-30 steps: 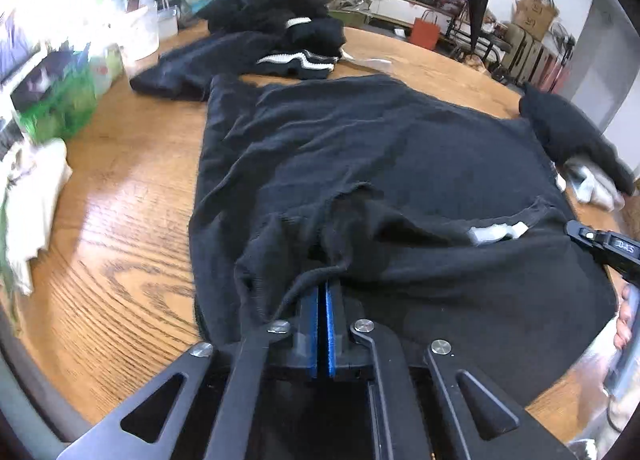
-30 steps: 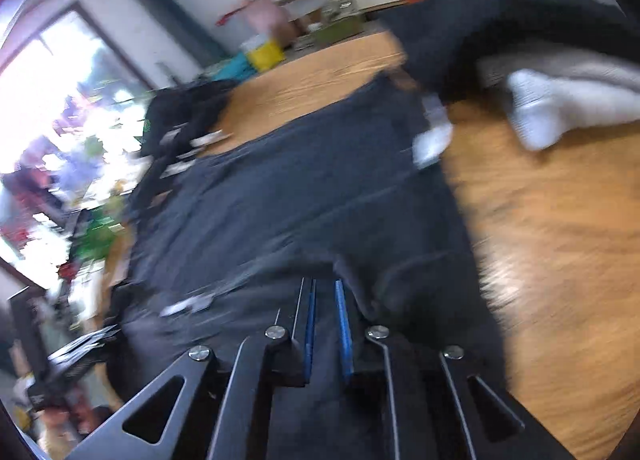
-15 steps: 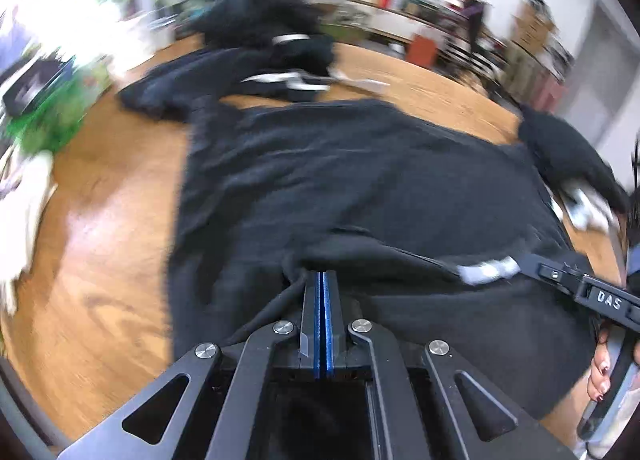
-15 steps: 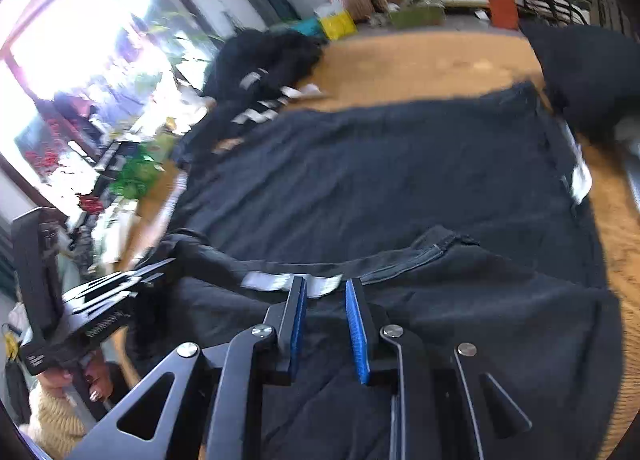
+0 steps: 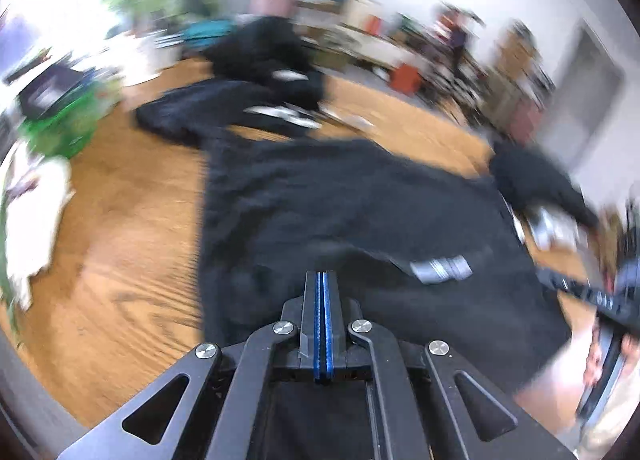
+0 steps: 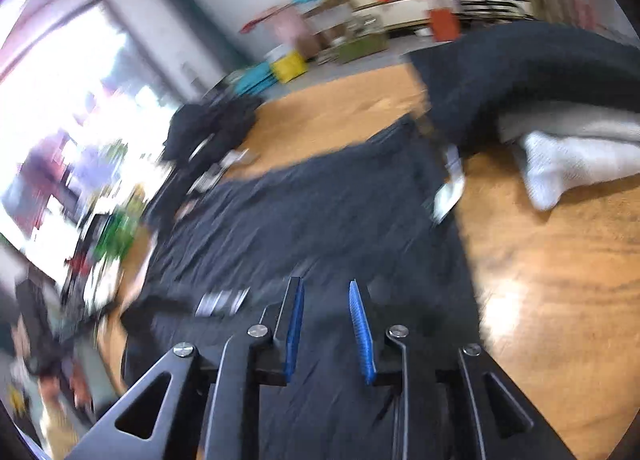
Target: Fold clothes
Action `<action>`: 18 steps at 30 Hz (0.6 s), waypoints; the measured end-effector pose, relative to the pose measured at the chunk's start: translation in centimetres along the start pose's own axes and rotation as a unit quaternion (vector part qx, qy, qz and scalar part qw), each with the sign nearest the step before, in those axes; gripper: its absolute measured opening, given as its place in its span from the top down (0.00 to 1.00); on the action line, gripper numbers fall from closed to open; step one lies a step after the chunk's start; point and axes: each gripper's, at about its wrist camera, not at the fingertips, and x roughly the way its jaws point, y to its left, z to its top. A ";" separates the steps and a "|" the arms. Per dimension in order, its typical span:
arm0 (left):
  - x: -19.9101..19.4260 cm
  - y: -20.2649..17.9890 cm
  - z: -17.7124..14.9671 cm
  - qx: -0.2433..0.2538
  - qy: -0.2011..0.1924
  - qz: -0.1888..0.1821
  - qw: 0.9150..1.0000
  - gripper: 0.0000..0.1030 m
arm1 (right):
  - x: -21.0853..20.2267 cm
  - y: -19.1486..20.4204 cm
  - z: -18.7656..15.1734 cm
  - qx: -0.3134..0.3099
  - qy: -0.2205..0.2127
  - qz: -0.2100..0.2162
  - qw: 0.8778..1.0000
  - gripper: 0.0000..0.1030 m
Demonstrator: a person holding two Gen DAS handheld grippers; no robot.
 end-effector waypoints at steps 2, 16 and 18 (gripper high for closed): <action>1.4 -1.0 -1.0 0.018 0.035 0.039 0.998 0.96 | 0.4 0.3 -1.2 -0.019 0.008 -0.031 0.999 0.72; -1.3 -2.2 -3.1 0.020 0.017 0.010 1.000 0.96 | -2.4 2.3 -4.2 -0.020 -0.013 0.002 1.000 0.71; 0.0 -1.8 -3.7 0.014 0.039 0.045 0.998 0.96 | -1.5 3.3 -5.6 -0.028 0.014 0.001 1.000 0.71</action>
